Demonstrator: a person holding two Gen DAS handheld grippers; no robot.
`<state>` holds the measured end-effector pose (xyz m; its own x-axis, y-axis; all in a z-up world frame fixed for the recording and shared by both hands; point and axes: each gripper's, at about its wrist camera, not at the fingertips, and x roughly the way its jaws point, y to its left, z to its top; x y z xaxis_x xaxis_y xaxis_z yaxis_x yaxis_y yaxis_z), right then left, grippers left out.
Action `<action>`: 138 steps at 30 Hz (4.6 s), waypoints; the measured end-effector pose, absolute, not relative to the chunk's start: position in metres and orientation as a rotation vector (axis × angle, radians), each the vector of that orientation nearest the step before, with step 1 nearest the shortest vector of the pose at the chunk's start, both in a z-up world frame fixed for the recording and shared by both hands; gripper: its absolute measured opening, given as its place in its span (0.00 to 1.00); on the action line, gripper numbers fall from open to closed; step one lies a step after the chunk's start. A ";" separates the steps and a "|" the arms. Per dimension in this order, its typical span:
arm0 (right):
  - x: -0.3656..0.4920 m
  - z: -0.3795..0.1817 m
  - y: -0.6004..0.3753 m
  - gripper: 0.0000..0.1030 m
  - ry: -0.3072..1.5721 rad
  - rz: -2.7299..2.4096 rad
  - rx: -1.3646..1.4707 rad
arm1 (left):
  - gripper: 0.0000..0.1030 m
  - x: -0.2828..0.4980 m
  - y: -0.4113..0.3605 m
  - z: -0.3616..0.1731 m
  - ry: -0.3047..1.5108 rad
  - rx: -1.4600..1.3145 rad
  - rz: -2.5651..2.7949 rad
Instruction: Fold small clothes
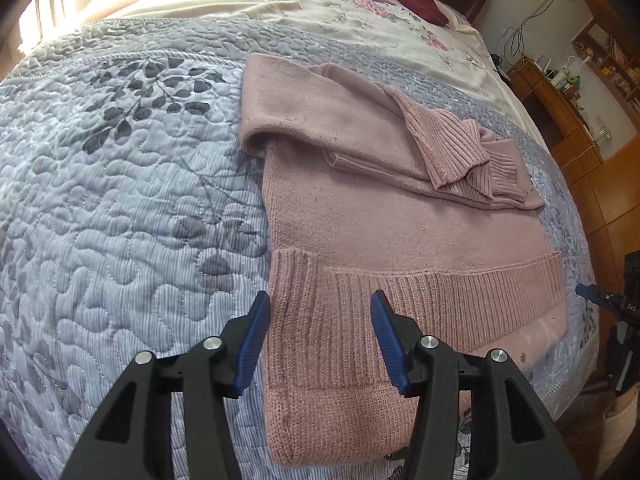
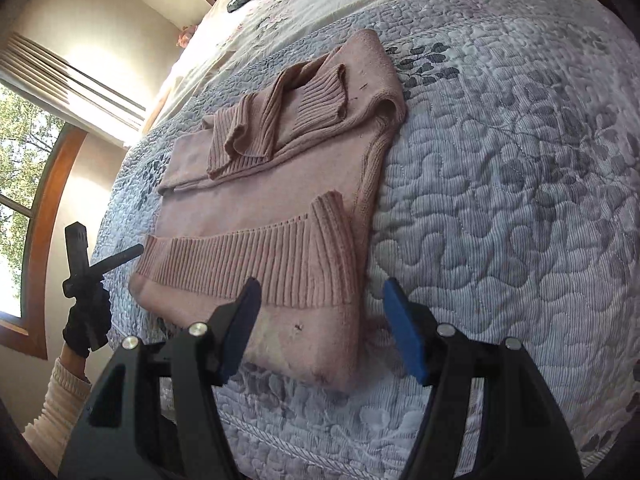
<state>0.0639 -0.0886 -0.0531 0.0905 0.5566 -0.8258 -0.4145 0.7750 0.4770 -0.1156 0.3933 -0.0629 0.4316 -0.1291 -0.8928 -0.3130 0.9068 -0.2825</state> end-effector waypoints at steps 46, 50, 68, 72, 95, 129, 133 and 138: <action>0.124 0.046 -0.043 0.08 1.009 0.777 0.019 | 0.08 -0.088 0.385 0.067 0.679 -0.289 0.232; 0.167 0.052 -0.031 0.08 1.001 0.742 0.056 | 0.08 -0.043 0.402 0.073 0.651 -0.286 0.258; 0.269 -0.045 0.034 0.09 1.148 0.587 -0.069 | 0.10 0.068 0.448 -0.045 0.865 -0.317 0.351; 0.274 -0.063 0.034 0.11 1.173 0.560 -0.069 | 0.18 0.072 0.455 -0.068 0.929 -0.326 0.387; 0.108 -0.083 -0.031 0.23 1.301 0.700 -0.051 | 0.25 -0.037 0.360 -0.062 0.982 -0.248 0.277; 0.190 -0.056 -0.049 0.63 1.308 0.668 0.197 | 0.41 0.028 0.332 -0.046 1.010 -0.251 0.193; 0.211 -0.075 -0.047 0.63 1.350 0.634 0.222 | 0.41 0.050 0.325 -0.062 1.044 -0.271 0.173; 0.222 -0.097 -0.044 0.61 1.388 0.631 0.253 | 0.41 0.061 0.322 -0.085 1.087 -0.290 0.167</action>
